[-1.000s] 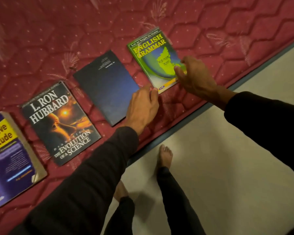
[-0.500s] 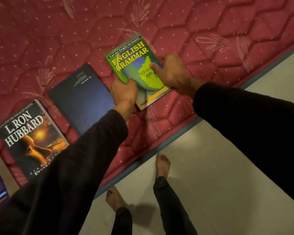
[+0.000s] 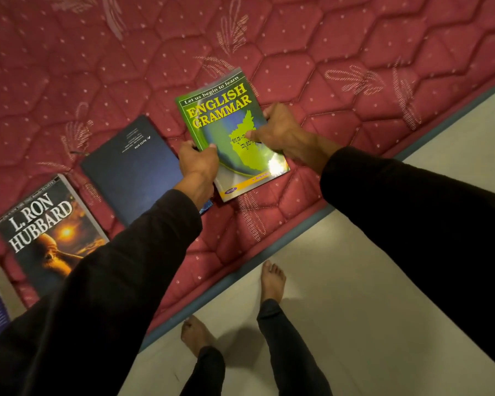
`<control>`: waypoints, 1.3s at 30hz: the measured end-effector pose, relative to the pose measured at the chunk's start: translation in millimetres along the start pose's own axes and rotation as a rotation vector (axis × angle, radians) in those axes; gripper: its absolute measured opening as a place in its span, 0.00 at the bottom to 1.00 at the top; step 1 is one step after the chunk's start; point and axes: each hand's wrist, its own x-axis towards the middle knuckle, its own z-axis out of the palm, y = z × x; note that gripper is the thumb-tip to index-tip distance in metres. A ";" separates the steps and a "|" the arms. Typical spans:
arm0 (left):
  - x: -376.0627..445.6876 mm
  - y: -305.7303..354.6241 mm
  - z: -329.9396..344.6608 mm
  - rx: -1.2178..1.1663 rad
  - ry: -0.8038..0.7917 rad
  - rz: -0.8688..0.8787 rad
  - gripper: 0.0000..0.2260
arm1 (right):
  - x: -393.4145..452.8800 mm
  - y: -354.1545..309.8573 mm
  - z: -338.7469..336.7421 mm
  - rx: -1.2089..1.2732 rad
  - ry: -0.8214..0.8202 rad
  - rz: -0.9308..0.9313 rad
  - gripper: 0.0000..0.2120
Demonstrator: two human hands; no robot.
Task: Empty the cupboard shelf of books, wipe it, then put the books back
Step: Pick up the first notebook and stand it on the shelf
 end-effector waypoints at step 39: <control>-38.0 31.8 -15.7 0.198 -0.126 0.121 0.12 | -18.6 -19.3 -12.0 -0.331 0.090 -0.118 0.25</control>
